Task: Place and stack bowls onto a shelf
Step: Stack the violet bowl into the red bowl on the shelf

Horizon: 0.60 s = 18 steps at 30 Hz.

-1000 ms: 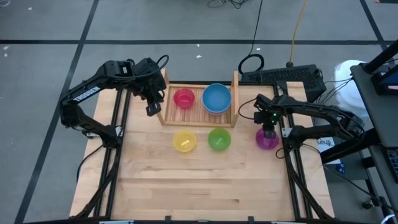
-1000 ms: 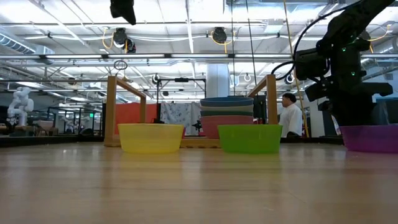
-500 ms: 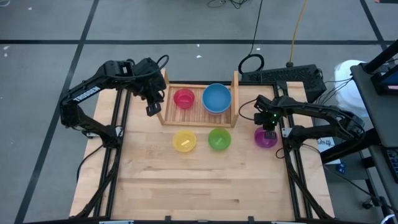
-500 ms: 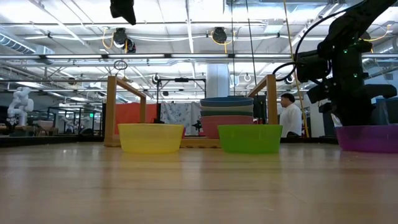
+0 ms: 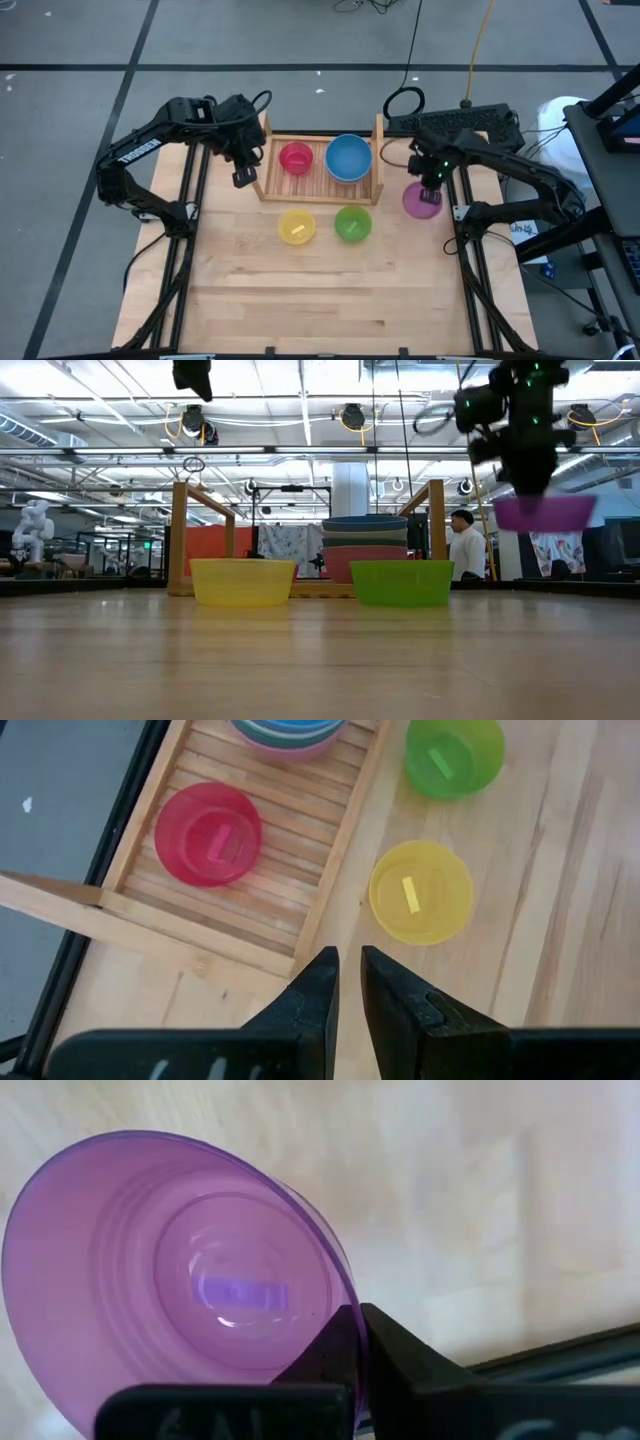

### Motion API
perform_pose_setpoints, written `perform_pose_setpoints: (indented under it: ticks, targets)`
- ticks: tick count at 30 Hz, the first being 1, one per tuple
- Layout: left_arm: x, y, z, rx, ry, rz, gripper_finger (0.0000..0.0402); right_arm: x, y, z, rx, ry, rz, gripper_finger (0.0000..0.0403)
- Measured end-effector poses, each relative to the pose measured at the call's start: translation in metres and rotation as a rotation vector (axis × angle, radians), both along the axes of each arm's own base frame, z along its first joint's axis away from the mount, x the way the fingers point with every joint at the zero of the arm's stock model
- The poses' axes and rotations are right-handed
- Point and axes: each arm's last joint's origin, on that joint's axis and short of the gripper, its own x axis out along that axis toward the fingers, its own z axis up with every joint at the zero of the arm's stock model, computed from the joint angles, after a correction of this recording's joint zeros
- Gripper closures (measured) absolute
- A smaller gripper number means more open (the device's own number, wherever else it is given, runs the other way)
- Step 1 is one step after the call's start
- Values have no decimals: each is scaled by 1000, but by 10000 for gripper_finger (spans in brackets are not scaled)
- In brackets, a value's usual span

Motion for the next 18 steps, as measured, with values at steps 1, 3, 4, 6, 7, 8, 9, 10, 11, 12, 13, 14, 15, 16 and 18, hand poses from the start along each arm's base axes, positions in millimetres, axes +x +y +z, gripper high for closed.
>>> perform_pose_setpoints:
  ticks: [1,3,4,6,7,8,9,10,11,12,13,14,15,16,18]
  targets:
    - [-1,0,0,-2,6,0,350,1,-1,11,-12,-10,-8,402]
    - [-2,-1,-1,-5,18,-4,350,1,-1,34,-62,-12,-18,402]
    - [-2,-1,-1,-7,23,-4,350,1,-1,46,-95,-12,-18,403]
    - [-3,-1,-1,-10,34,-5,350,0,0,69,-157,-31,-17,403]
    - [-3,-1,-2,-11,38,-7,350,0,0,80,-186,-54,-25,403]
    - [-3,-1,-2,-10,38,-10,350,1,1,90,-204,-80,-40,403]
    - [-3,-1,-2,-8,37,-11,350,3,1,100,-216,-108,-58,403]
    - [-3,-1,-2,-8,36,-10,350,4,1,107,-223,-127,-74,403]
    - [-3,-1,-2,-9,36,-8,350,6,0,114,-229,-141,-80,403]
    - [-3,-1,-2,-10,36,-6,350,9,0,119,-233,-150,-80,403]
    - [-3,-1,-2,-10,36,-6,350,13,-1,123,-238,-160,-75,403]
    - [-3,-1,-2,-10,36,-6,350,17,-2,127,-241,-169,-67,403]
    - [-3,-1,-2,-10,36,-6,350,23,-3,130,-245,-174,-59,403]
    - [-3,-1,-2,-10,36,-7,350,29,-5,132,-251,-176,-50,403]
    - [-3,-1,-2,-9,36,-9,350,43,-9,136,-275,-181,-34,403]
